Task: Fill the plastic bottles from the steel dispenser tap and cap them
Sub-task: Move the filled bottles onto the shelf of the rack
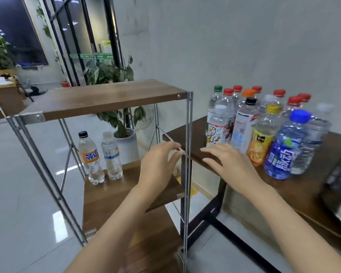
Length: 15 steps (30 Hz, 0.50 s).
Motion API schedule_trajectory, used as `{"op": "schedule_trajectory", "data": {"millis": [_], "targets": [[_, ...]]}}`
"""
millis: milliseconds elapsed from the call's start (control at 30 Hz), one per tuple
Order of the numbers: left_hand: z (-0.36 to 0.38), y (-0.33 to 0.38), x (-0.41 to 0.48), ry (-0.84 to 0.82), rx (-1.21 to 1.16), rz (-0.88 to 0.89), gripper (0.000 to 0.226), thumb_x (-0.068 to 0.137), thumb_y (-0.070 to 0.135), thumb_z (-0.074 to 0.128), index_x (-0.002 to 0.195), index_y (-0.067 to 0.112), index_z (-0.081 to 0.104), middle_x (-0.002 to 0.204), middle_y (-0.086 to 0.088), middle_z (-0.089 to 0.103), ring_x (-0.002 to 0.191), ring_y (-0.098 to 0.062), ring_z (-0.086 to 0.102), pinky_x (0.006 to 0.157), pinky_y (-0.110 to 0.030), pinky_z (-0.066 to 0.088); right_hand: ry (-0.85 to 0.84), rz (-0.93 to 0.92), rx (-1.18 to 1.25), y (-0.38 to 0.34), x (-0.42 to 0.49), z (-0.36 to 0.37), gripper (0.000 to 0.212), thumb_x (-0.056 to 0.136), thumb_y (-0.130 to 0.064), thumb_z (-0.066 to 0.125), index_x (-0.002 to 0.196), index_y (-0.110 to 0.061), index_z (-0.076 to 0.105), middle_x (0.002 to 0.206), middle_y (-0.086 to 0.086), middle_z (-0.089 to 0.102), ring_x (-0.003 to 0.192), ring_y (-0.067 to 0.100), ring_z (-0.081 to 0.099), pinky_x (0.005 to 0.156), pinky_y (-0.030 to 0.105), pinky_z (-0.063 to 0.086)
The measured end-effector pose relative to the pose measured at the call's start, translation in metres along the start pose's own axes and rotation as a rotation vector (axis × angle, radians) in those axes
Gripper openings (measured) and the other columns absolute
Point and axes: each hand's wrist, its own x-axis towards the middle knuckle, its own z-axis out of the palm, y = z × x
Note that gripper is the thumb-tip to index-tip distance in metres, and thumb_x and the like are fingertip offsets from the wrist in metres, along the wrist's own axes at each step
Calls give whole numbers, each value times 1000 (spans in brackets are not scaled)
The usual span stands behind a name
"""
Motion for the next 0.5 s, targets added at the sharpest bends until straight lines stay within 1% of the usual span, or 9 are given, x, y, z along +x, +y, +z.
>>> {"op": "schedule_trajectory", "data": {"millis": [100,167,267,367,433,500], "targets": [[18,34,19,-25,-21,112,28,97,35,59,118,19,68,111,4,69,102,-15,61,85,-33,50,52,66,-56,24,-7,-28,34,99,-34,55,132,-28,60,135,-9,58,130,13,44,88,30,40],[31,56,33,-52,-37,153,28,98,35,59,121,21,67,112,4,69,103,-15,60,86,-33,51,110,106,-79,42,-10,-42,34,98,-30,58,131,-25,62,134,-7,59,129,15,42,89,32,39],[52,87,54,-94,-54,205,29,98,38,57,123,24,64,114,6,67,103,-14,60,86,-36,52,259,152,-116,70,-17,-59,31,94,-22,66,125,-21,66,129,-3,62,125,19,43,86,37,46],[74,114,76,-154,-80,302,31,99,36,57,127,23,62,119,5,65,106,-15,58,87,-36,50,374,224,-223,91,-24,-76,32,91,-17,69,122,-16,67,133,5,59,124,31,45,80,44,52],[91,128,94,-186,-71,371,36,98,32,60,131,20,60,125,0,62,112,-19,56,89,-35,48,389,307,-310,102,-24,-85,39,92,-20,68,130,-16,61,141,8,52,129,34,41,87,48,51],[108,141,113,-229,-45,422,44,96,30,63,137,16,55,133,-5,57,120,-24,52,95,-36,44,351,413,-367,111,-21,-89,51,94,-28,65,142,-19,49,150,7,42,133,34,36,96,48,48]]}}
